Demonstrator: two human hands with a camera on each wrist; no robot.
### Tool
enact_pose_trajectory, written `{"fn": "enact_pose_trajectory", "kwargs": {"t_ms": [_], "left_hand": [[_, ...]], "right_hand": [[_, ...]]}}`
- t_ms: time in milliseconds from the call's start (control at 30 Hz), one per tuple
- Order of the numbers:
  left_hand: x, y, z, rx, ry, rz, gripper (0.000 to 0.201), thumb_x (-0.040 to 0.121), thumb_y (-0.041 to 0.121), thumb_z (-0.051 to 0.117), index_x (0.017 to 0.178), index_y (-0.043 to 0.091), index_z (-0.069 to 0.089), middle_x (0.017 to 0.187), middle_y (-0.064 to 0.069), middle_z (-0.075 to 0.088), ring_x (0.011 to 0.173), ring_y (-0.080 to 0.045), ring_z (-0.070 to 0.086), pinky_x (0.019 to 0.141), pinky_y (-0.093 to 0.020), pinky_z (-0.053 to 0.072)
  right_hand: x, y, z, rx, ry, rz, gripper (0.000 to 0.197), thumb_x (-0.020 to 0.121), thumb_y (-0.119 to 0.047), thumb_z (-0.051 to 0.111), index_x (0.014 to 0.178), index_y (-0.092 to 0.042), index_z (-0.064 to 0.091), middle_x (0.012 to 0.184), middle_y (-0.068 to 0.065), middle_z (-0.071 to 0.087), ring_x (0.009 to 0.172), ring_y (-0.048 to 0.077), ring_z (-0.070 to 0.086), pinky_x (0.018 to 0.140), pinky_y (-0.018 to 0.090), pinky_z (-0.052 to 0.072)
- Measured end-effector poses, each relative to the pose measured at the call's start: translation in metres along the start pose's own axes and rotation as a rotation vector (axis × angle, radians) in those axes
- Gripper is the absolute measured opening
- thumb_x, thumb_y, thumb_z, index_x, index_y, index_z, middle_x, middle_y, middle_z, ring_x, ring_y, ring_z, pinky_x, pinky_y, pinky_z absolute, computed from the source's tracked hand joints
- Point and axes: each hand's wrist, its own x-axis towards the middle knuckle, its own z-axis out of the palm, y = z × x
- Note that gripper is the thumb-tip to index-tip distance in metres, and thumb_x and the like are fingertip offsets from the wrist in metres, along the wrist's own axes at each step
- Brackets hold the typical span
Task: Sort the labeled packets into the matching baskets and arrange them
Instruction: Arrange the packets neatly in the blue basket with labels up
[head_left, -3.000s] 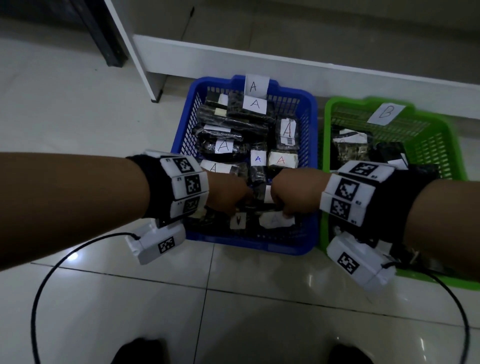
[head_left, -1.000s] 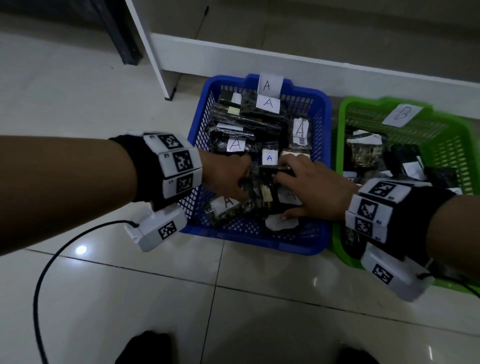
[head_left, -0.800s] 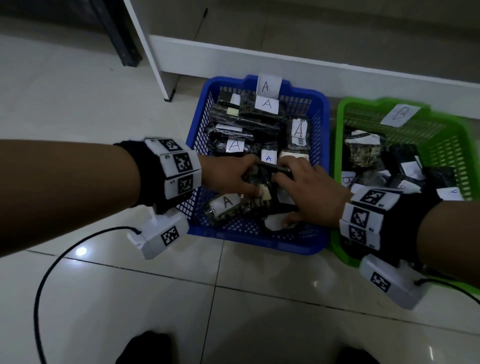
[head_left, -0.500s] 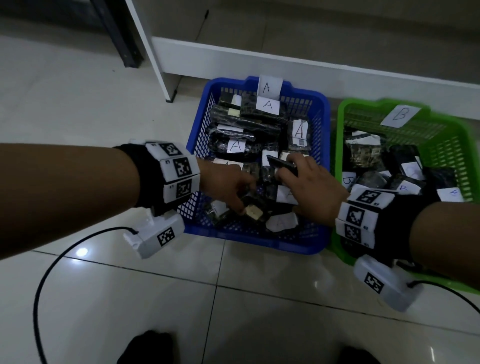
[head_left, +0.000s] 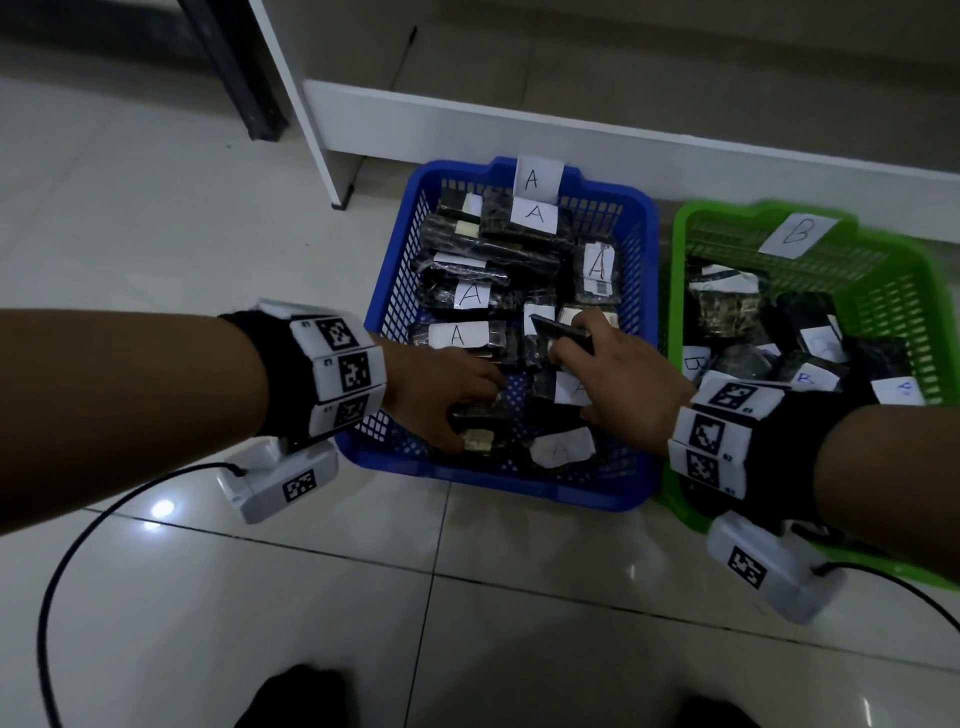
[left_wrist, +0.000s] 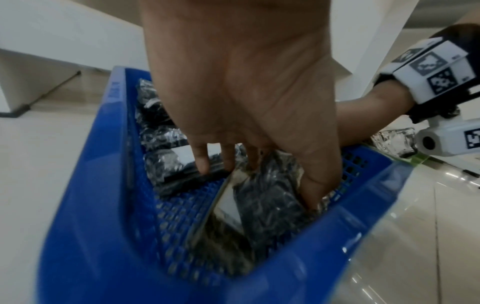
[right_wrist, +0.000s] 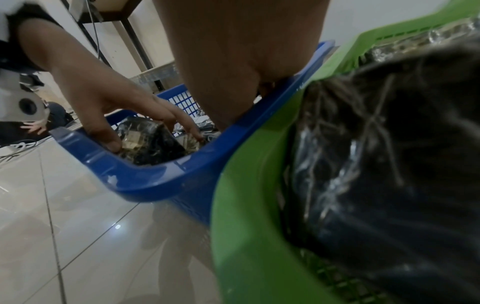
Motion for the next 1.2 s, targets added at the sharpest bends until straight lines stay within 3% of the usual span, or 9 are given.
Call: {"fn": "enact_pose_trajectory", "kwargs": {"t_ms": [133, 300, 467, 600, 733, 867, 967, 1100, 1200], "left_hand": [[0.001, -0.004, -0.007, 0.160, -0.011, -0.066, 0.062, 0.082, 0.057, 0.055, 0.135, 0.029, 0.038, 0.140, 0.006, 0.035, 0.126, -0.020, 0.034, 0.105, -0.047, 0.032], [-0.002, -0.012, -0.023, -0.288, 0.055, -0.118, 0.027, 0.085, 0.036, 0.063, 0.103, 0.024, 0.047, 0.096, 0.004, 0.054, 0.088, -0.015, 0.051, 0.072, -0.024, 0.045], [-0.006, -0.023, -0.029, -0.481, 0.196, -0.231, 0.037, 0.085, 0.032, 0.066, 0.113, 0.016, 0.047, 0.111, -0.003, 0.057, 0.098, -0.021, 0.055, 0.082, -0.032, 0.047], [-0.005, -0.025, -0.028, -0.514, 0.260, -0.224, 0.042, 0.084, 0.031, 0.068, 0.120, 0.014, 0.052, 0.113, -0.003, 0.059, 0.102, -0.021, 0.056, 0.085, -0.030, 0.045], [-0.001, -0.022, -0.021, -0.671, 0.329, -0.190, 0.040, 0.086, 0.034, 0.065, 0.123, 0.021, 0.057, 0.118, 0.002, 0.062, 0.102, -0.014, 0.062, 0.092, -0.029, 0.049], [0.004, -0.014, -0.016, -0.701, 0.469, -0.315, 0.046, 0.087, 0.042, 0.061, 0.103, 0.000, 0.057, 0.101, -0.014, 0.063, 0.088, -0.024, 0.061, 0.075, -0.033, 0.050], [-0.003, -0.013, -0.011, -0.582, 0.286, -0.273, 0.038, 0.092, 0.042, 0.053, 0.077, 0.007, 0.055, 0.071, -0.007, 0.055, 0.061, -0.018, 0.050, 0.051, -0.014, 0.040], [-0.004, -0.010, 0.006, -0.324, 0.062, -0.283, 0.050, 0.085, 0.042, 0.064, 0.120, 0.012, 0.046, 0.104, 0.003, 0.054, 0.087, -0.016, 0.052, 0.070, -0.020, 0.039], [0.005, -0.007, 0.013, -0.305, 0.065, -0.334, 0.063, 0.084, 0.028, 0.069, 0.133, 0.007, 0.035, 0.123, -0.008, 0.054, 0.106, -0.023, 0.054, 0.079, -0.026, 0.043]], "right_hand": [[0.000, -0.001, -0.001, 0.018, 0.000, 0.012, 0.046, 0.084, -0.013, 0.062, 0.126, -0.015, 0.041, 0.130, 0.016, 0.034, 0.082, 0.032, 0.055, 0.068, 0.038, 0.045], [0.001, 0.000, -0.001, 0.077, 0.057, 0.025, 0.040, 0.087, -0.042, 0.058, 0.115, -0.015, 0.046, 0.126, 0.013, 0.036, 0.082, 0.029, 0.055, 0.069, 0.034, 0.047], [0.006, 0.003, -0.003, 0.267, 0.205, 0.054, 0.020, 0.096, -0.024, 0.047, 0.109, -0.011, 0.053, 0.121, 0.013, 0.039, 0.069, 0.028, 0.050, 0.063, 0.036, 0.047], [0.009, 0.003, -0.003, 0.341, 0.241, -0.003, 0.022, 0.096, -0.021, 0.048, 0.113, -0.011, 0.056, 0.122, 0.011, 0.039, 0.081, 0.030, 0.054, 0.065, 0.031, 0.042], [0.013, -0.007, -0.010, 0.433, 0.146, 0.051, 0.060, 0.085, -0.053, 0.056, 0.133, -0.021, 0.045, 0.138, 0.007, 0.027, 0.112, 0.026, 0.049, 0.095, 0.036, 0.046], [0.020, -0.014, -0.008, 0.251, 0.081, -0.009, 0.074, 0.078, -0.053, 0.065, 0.139, -0.022, 0.038, 0.141, 0.011, 0.025, 0.117, 0.032, 0.045, 0.099, 0.046, 0.043], [0.022, -0.014, -0.005, 0.228, 0.080, 0.013, 0.069, 0.079, -0.047, 0.067, 0.137, -0.020, 0.040, 0.142, 0.012, 0.025, 0.119, 0.033, 0.045, 0.098, 0.048, 0.043], [0.021, -0.012, -0.006, 0.233, 0.085, 0.025, 0.065, 0.081, -0.045, 0.067, 0.134, -0.018, 0.043, 0.142, 0.011, 0.025, 0.115, 0.034, 0.047, 0.098, 0.048, 0.043], [0.021, -0.010, -0.009, 0.222, 0.090, 0.035, 0.061, 0.083, -0.042, 0.065, 0.134, -0.016, 0.043, 0.142, 0.012, 0.026, 0.113, 0.033, 0.048, 0.097, 0.044, 0.043]]}}
